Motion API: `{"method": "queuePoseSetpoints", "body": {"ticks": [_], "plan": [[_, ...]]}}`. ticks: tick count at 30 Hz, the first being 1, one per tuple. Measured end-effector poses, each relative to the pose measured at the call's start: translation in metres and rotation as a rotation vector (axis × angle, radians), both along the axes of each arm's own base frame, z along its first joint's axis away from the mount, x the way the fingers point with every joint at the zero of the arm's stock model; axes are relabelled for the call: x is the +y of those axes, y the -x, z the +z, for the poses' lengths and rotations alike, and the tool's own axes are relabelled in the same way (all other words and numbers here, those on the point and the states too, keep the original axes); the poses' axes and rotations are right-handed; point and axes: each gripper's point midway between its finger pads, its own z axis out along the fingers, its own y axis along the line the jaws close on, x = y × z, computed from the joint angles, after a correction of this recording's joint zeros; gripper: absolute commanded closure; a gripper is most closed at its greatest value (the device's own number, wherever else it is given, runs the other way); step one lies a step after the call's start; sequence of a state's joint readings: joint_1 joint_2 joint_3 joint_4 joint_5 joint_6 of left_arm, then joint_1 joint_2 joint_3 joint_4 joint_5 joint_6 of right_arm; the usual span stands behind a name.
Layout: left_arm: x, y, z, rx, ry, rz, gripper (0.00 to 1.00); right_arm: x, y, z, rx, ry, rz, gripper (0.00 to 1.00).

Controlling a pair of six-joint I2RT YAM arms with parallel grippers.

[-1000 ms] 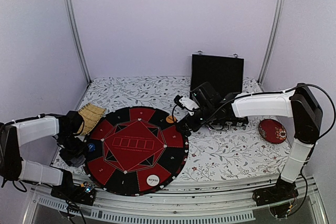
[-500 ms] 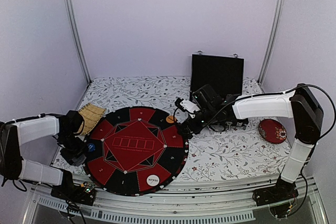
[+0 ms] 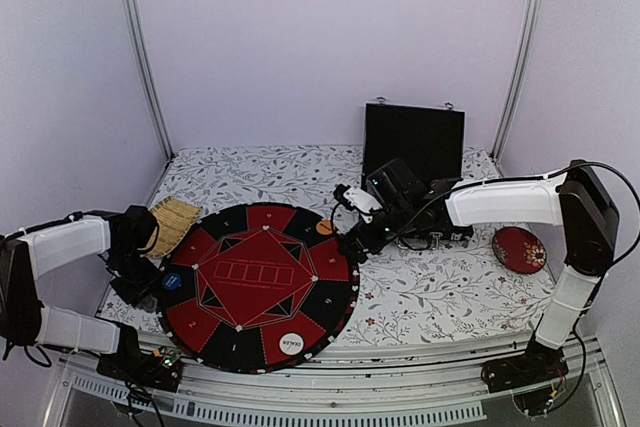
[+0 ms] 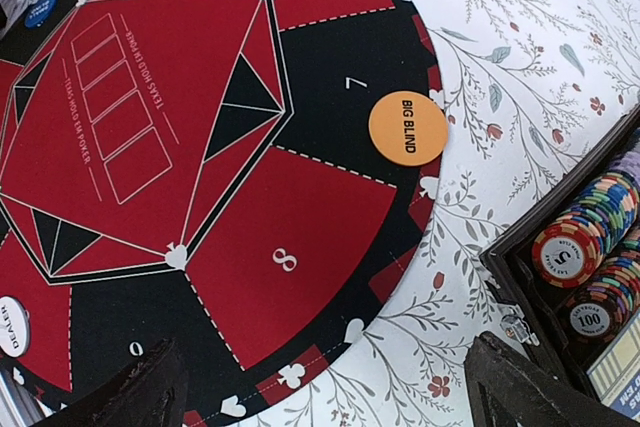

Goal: Distribute texas hold em gaming equipment
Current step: Pick up the poker card from the corner of the board, then place the poker card in position 9.

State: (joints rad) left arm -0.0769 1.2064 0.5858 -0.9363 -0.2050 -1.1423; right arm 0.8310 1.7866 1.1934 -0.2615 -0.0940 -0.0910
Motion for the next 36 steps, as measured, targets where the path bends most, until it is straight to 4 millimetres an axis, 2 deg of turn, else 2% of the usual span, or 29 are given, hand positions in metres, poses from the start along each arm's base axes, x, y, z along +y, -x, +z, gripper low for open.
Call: {"method": "queuePoseSetpoints", "body": {"ticks": [4, 12, 16, 18, 20, 23, 25, 28, 32, 36], "plan": [[0.002, -0.003, 0.011, -0.006, -0.011, 0.001, 0.65, 0.001, 0.001, 0.002, 0.003, -0.01, 0.007, 0.01], [-0.001, -0.022, 0.046, -0.098, -0.03, -0.022, 0.68, 0.004, 0.005, 0.007, 0.015, -0.034, 0.027, 0.01], [-0.018, -0.037, 0.066, -0.125, -0.052, -0.12, 0.67, 0.003, 0.005, 0.013, 0.038, -0.069, 0.036, 0.01], [-0.036, -0.051, 0.079, -0.14, -0.075, -0.208, 0.67, -0.002, 0.002, 0.022, 0.051, -0.104, 0.029, 0.01], [-0.057, -0.063, 0.09, -0.147, -0.099, -0.309, 0.66, -0.008, -0.003, 0.031, 0.059, -0.141, 0.017, 0.01], [-0.101, -0.082, 0.101, -0.155, -0.143, -0.507, 0.66, -0.027, -0.013, 0.043, 0.07, -0.193, -0.028, 0.01], [-0.134, -0.091, 0.104, -0.156, -0.177, -0.656, 0.66, -0.043, -0.018, 0.046, 0.081, -0.211, -0.072, 0.01], [-0.195, -0.097, 0.1, -0.152, -0.223, -0.922, 0.66, -0.067, -0.023, 0.042, 0.105, -0.221, -0.141, 0.01], [-0.269, -0.088, 0.081, -0.158, -0.242, -1.246, 0.67, -0.1, -0.02, 0.032, 0.148, -0.226, -0.235, 0.01], [-0.337, -0.057, 0.055, -0.17, -0.195, -1.571, 0.67, -0.13, -0.009, 0.027, 0.186, -0.24, -0.327, 0.01]]}}
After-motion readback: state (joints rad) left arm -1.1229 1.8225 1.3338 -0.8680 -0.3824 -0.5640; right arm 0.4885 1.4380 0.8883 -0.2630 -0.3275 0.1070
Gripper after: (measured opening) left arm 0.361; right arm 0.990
